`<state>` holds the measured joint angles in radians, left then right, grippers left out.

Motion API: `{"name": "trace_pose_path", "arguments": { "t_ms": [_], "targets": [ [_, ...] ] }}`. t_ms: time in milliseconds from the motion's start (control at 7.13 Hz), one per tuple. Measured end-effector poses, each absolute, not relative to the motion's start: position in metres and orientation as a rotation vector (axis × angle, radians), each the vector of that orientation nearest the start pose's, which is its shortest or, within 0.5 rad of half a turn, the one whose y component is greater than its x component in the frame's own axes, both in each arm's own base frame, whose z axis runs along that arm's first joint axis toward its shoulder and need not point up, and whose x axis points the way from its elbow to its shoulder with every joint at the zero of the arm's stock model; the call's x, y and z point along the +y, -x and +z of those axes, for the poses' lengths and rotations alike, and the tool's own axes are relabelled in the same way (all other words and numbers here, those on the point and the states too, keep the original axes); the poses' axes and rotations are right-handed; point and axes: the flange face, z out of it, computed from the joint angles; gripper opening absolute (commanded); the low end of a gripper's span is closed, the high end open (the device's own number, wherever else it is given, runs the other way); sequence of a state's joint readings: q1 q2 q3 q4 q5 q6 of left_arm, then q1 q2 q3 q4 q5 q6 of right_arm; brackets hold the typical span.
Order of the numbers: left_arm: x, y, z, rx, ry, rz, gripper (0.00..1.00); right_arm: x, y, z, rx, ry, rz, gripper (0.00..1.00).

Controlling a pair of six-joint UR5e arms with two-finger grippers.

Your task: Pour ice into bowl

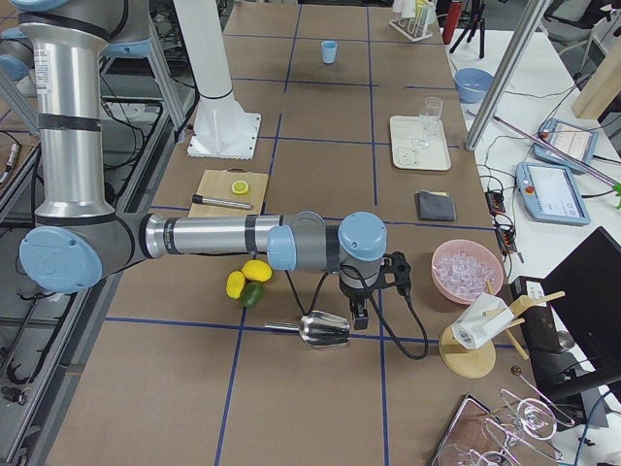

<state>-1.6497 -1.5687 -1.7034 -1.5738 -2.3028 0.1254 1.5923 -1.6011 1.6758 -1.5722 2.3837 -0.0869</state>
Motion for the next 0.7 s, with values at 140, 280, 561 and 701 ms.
{"name": "trace_pose_path", "arguments": {
  "t_ms": [140, 280, 561, 701],
  "targets": [
    [-0.488, 0.103, 0.593, 0.712, -0.190, 0.096, 1.00, -0.475, -0.071, 0.623, -0.810, -0.105, -0.088, 1.00],
    [-0.483, 0.099, 0.594, 0.714, -0.173, 0.097, 1.00, -0.470, -0.071, 0.627, -0.811, -0.096, -0.083, 1.00],
    [-0.469, 0.096, 0.609, 0.724, -0.130, 0.085, 1.00, -0.466, -0.061, 0.632, -0.803, -0.073, -0.099, 1.00],
    [-0.462, 0.095, 0.617, 0.728, -0.108, 0.077, 1.00, -0.467, -0.052, 0.630, -0.798, -0.055, -0.115, 1.00]
  ]
}}
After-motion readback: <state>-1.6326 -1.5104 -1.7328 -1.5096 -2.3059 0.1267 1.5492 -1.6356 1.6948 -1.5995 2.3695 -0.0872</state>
